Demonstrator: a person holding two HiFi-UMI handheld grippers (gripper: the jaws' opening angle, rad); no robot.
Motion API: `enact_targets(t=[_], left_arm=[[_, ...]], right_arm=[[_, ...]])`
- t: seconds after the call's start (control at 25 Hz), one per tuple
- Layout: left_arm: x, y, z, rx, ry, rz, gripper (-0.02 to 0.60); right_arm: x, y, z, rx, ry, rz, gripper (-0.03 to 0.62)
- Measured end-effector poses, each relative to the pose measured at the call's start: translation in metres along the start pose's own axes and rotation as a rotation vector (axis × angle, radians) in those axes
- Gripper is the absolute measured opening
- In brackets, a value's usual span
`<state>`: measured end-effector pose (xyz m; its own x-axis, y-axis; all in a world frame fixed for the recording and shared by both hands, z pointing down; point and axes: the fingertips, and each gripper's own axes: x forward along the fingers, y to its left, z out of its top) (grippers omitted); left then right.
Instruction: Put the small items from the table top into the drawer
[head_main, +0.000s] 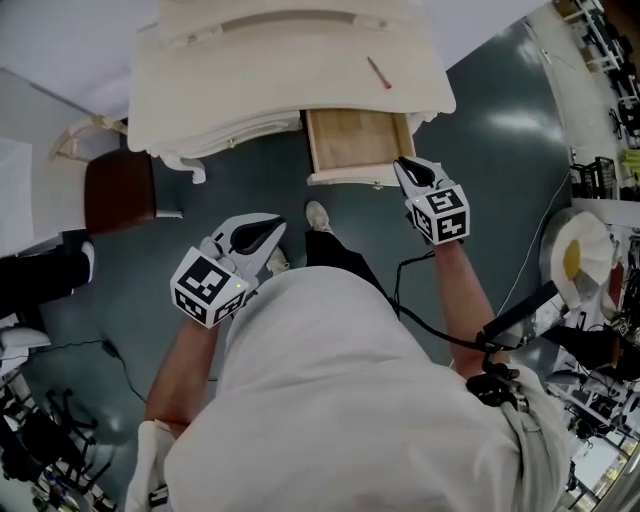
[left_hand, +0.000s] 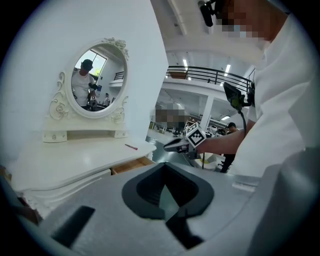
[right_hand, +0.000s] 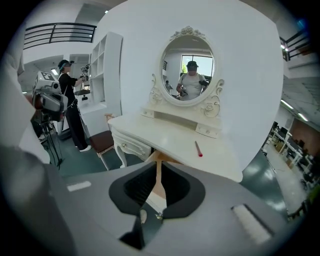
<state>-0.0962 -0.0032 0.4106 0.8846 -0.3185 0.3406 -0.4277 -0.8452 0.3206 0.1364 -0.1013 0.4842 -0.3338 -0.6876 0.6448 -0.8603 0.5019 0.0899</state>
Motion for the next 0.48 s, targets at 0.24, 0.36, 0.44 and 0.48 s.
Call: enact_targets(t=[0.24,0.36,0.44,0.48], left_arm=[[0.024,0.034,0.029,-0.031,-0.017,0.064,0.002],[0.038,0.045,0.038,-0.042,-0.013,0.091,0.001],[0.048,0.051,0.046,-0.045,-0.011,0.111,0.002],[0.052,0.055,0.051,-0.049,-0.012,0.12,0.002]], right_arm=[[0.057,-0.07,0.012,0.005,0.024,-0.006,0.044],[0.086,-0.098,0.014,0.02,0.037,0.009,0.057],[0.103,-0.116,0.017,0.027,0.046,0.019,0.063],[0.114,-0.124,0.019,0.026,0.051,0.024,0.069]])
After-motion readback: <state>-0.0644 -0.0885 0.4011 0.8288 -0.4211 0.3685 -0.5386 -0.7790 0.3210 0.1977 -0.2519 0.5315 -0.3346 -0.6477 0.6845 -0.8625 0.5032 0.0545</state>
